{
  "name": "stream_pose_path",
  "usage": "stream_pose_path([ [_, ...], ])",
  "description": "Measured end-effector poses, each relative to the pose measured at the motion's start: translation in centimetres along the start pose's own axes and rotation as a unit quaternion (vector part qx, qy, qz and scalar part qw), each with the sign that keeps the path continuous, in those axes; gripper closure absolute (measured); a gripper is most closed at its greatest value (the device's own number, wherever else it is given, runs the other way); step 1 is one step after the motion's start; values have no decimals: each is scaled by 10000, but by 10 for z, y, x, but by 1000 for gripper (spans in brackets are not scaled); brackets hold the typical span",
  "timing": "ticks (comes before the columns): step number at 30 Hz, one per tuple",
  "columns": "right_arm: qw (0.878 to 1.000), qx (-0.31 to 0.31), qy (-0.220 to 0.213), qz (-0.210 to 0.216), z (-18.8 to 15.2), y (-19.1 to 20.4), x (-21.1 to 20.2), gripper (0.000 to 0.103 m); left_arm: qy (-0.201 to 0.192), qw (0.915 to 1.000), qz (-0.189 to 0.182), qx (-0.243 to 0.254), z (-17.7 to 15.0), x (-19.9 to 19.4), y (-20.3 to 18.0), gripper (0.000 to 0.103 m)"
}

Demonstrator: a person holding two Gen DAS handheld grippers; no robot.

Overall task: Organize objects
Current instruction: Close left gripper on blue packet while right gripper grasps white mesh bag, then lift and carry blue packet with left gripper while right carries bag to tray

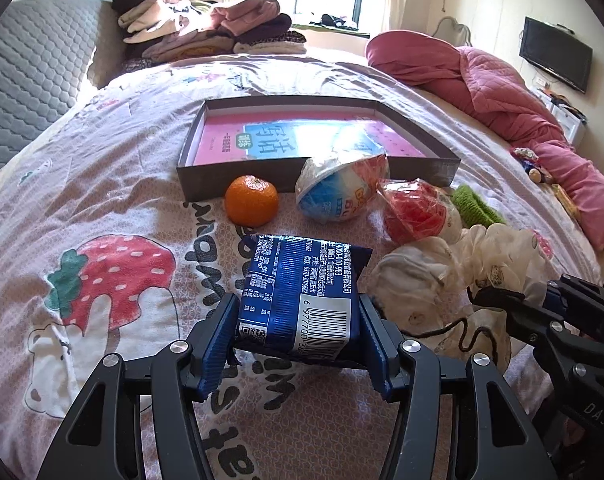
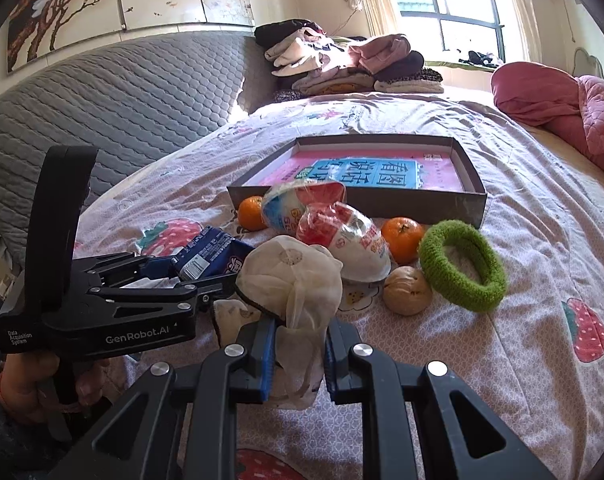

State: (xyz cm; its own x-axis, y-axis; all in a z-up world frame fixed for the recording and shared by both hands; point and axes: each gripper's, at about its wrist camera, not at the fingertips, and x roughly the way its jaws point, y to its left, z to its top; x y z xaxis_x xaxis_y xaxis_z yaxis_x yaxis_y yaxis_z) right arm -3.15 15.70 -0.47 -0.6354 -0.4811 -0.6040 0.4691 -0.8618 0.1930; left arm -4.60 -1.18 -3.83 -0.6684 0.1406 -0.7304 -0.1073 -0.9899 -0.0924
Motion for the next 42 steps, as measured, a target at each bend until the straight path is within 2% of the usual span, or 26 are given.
stream_pose_path([
  [11,9991,-29,-414,26,14,2,-22,83,-287,9996,59,-59,10,-29,0,44],
  [20,9973,-41,-716,-140,41,-8,-31,83,-532,9985,139,-49,38,-40,2,44],
  [32,9936,-17,-1026,-468,83,-35,-18,83,-642,9978,145,-25,91,-13,4,44],
  [42,9927,-8,-950,-742,105,-60,14,83,-585,9981,164,39,127,23,14,44],
])
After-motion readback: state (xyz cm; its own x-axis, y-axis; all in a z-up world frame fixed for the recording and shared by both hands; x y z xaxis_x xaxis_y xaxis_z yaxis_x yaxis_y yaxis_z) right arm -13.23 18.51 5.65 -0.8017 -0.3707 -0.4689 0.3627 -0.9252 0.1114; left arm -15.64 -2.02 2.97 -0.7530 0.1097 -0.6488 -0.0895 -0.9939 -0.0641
